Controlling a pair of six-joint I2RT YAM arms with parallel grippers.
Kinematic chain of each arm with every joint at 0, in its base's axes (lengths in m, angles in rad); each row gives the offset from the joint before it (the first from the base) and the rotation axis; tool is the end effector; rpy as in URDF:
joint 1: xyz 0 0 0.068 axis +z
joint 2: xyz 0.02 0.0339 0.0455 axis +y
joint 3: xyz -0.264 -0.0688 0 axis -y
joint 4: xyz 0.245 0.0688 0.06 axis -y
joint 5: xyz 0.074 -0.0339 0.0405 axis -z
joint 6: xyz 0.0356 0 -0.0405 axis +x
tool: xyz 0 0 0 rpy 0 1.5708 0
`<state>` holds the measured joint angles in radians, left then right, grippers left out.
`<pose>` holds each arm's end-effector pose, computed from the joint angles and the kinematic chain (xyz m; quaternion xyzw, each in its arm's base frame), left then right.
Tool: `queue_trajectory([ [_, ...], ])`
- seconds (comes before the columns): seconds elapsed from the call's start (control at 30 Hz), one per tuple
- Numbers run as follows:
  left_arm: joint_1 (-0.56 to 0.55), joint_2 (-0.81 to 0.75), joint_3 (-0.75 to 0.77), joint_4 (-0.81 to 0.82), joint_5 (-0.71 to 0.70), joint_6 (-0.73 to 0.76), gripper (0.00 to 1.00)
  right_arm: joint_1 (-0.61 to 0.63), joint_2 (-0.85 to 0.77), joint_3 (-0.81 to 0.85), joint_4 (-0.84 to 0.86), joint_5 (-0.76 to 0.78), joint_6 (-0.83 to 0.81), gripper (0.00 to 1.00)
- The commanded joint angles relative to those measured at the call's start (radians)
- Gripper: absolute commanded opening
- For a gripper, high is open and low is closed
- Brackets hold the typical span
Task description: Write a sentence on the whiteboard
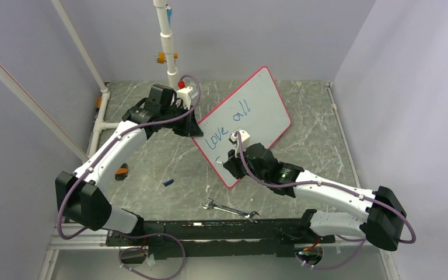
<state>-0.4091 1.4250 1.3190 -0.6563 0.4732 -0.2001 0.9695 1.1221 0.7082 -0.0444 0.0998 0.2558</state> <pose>0.2762 -0.1374 0.3355 0.1849 0.8793 -0.3203 0.3001 0.1455 0.2058 0.2594 -0.2716 0.8040 0.2686 0.4558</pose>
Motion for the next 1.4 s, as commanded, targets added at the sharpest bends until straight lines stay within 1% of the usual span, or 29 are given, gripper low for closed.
queue_trajectory([
  [0.0,0.024,0.043,-0.021,-0.122,-0.427,0.149,0.0,0.007,-0.001,0.008,-0.031,0.029,0.011,0.0],
  [0.5,0.025,0.041,-0.021,-0.122,-0.426,0.149,0.0,0.005,0.01,0.062,-0.079,0.149,-0.006,0.0],
  [0.9,0.024,0.041,-0.021,-0.122,-0.424,0.152,0.0,0.005,0.069,0.15,-0.056,0.139,-0.033,0.0],
  [1.1,0.024,0.039,-0.019,-0.123,-0.422,0.153,0.0,0.006,0.073,0.129,-0.058,0.133,-0.023,0.0],
  [1.37,0.025,0.038,-0.02,-0.123,-0.419,0.154,0.0,0.006,0.04,0.056,-0.068,0.127,0.011,0.0],
])
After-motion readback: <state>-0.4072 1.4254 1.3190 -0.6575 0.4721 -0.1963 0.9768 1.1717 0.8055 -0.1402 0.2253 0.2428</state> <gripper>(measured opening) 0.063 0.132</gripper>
